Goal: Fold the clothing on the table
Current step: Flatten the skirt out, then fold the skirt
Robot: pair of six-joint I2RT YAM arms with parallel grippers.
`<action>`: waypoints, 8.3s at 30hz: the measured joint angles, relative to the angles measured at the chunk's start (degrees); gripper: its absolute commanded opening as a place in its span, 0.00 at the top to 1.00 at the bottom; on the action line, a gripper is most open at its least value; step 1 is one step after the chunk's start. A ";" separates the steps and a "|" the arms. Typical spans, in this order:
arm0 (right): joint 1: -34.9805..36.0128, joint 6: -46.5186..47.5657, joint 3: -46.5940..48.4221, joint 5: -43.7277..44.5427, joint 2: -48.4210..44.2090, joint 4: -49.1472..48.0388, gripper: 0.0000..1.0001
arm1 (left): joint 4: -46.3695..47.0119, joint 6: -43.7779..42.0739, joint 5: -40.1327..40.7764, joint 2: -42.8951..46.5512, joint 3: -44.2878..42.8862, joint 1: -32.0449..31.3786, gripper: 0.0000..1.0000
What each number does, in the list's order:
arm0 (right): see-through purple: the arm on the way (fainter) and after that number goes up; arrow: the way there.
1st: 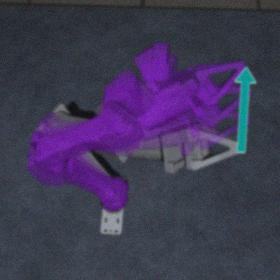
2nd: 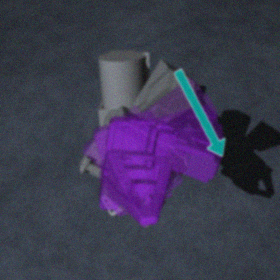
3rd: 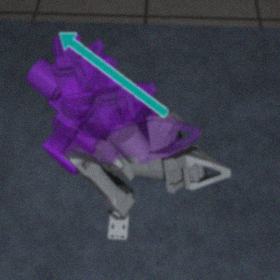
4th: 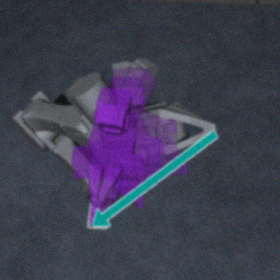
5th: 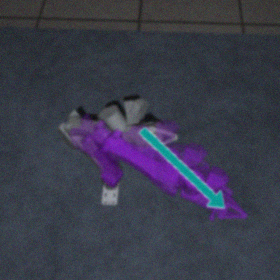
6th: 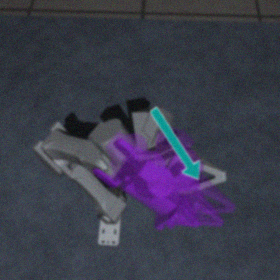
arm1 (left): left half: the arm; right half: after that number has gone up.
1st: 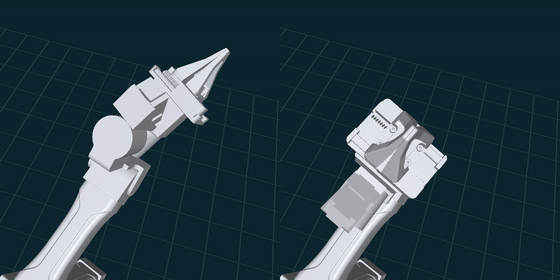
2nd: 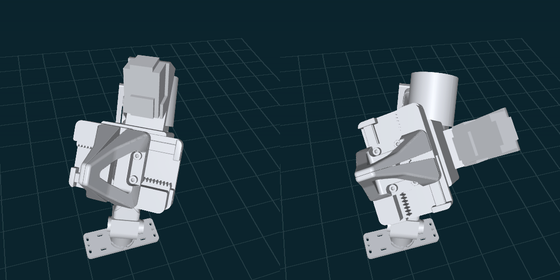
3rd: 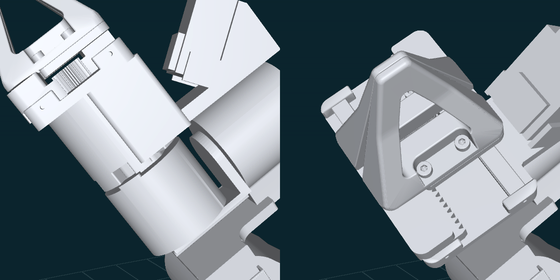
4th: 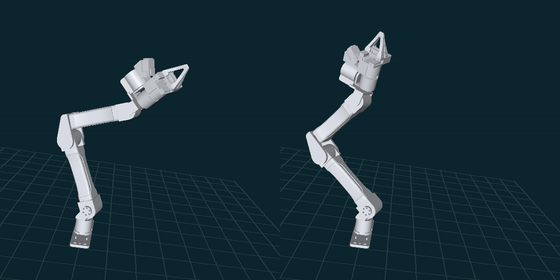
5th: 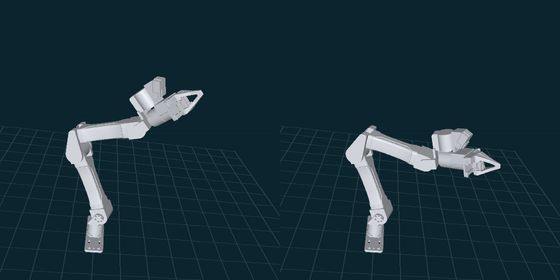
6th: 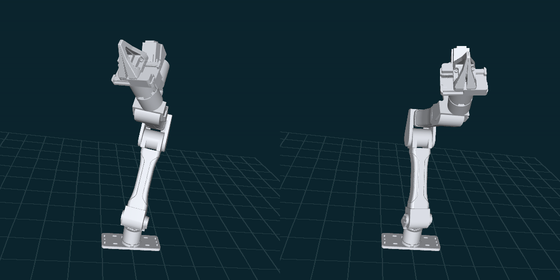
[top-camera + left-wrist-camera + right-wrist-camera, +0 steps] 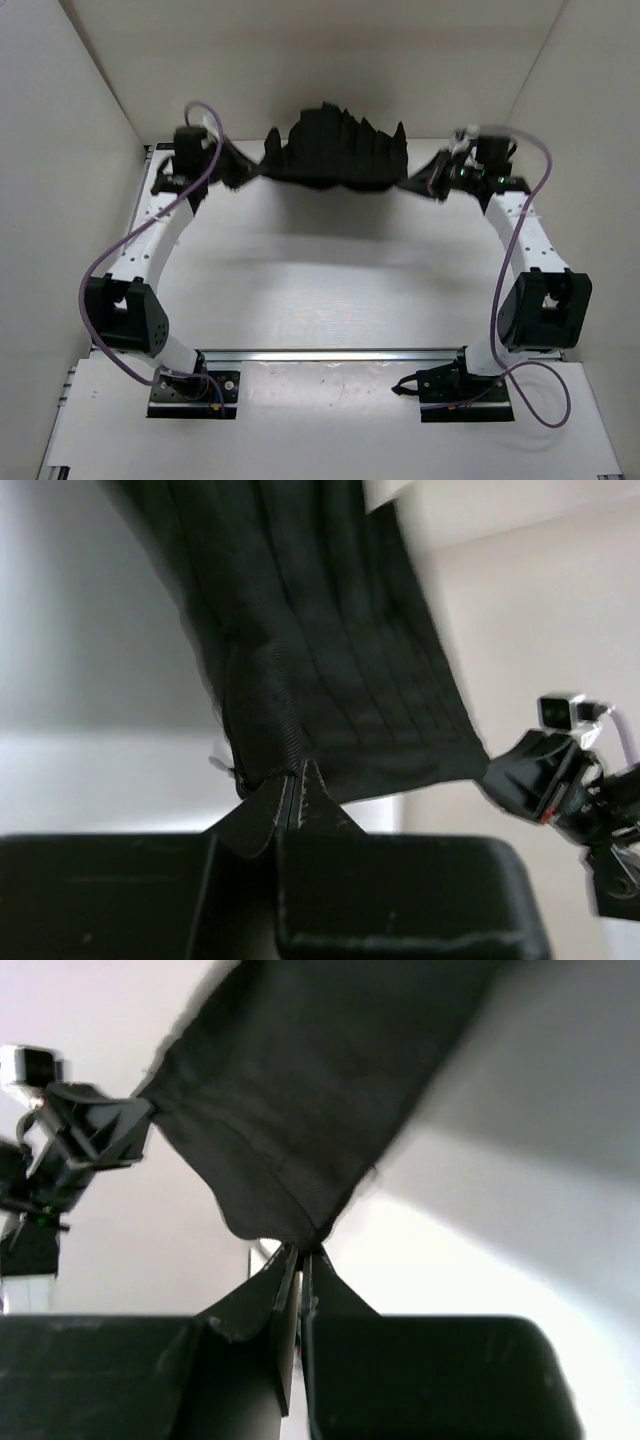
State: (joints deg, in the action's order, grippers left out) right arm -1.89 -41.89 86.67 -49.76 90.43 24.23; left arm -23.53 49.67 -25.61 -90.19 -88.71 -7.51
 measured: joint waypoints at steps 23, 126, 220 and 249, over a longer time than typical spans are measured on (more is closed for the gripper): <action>3.45 -0.87 -60.08 6.62 -47.12 24.70 1.00 | -28.26 2.95 9.38 56.76 56.52 -18.05 1.00; 17.64 1.05 -56.50 16.87 -16.55 3.04 1.00 | -11.93 0.00 20.76 35.30 61.24 -15.45 0.99; -1.44 10.99 -42.23 4.96 -23.74 33.97 1.00 | -19.12 20.04 9.38 47.67 56.92 -14.27 1.00; -5.44 7.67 2.29 -0.50 21.42 19.58 1.00 | -6.71 7.37 7.80 -6.88 12.50 -4.76 1.00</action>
State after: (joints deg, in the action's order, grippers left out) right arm -7.33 -34.22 88.97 -50.26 111.85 43.81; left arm -30.24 57.04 -17.80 -97.08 -76.20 -12.27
